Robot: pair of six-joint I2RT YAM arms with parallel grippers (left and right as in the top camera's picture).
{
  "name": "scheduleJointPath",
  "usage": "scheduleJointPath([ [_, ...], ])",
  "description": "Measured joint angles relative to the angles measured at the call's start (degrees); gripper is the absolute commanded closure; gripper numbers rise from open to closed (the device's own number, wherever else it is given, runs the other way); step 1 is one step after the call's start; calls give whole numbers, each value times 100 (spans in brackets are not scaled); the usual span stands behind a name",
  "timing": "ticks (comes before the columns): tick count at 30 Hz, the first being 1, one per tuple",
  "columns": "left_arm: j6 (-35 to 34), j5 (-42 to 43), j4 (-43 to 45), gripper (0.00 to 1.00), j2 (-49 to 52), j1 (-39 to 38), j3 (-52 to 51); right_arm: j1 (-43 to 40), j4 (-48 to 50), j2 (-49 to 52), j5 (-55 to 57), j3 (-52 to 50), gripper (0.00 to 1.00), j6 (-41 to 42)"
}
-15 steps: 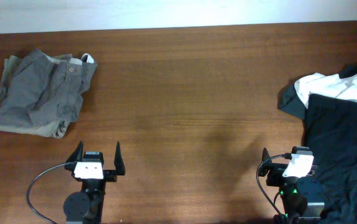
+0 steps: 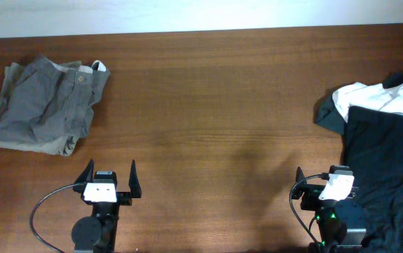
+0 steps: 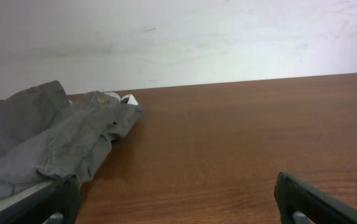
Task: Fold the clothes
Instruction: 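Move the right gripper to the black shorts pile and grasp them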
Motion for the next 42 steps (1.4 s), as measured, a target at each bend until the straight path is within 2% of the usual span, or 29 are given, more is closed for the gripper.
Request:
scheduleJointPath([
  [15,0,2,2,1,0,0,0,0,9,0,-55,0,1,2],
  [20,0,90,529,1,9,0,55,-2,1202,0,-892,39,1,0],
  [24,70,63,511,1,127,0,557,-2,1377,332,-1167,813,2,0],
  [28,319,61,468,1,997,0,1641,-2,1263,1495,-1215,1812,1,2],
  [31,461,42,166,1,2017,0,2675,-4,640,2820,-1226,2940,1,7],
  [35,527,22,-1314,1,3991,0,4680,-7,-894,4900,-1239,4966,1,2],
  [36,527,20,-1733,1,4422,0,5165,-7,-1102,5090,-1239,5163,1,7],
  [38,527,17,-2719,1,5381,0,6336,-7,-2079,6207,-1239,6376,1,0],
  [40,527,17,-3517,1,6124,0,7261,-7,-2479,6929,-1239,7173,1,0],
  [42,527,4,-4247,1,6881,2,8098,-7,-2660,7342,-1281,7499,1,7],
])
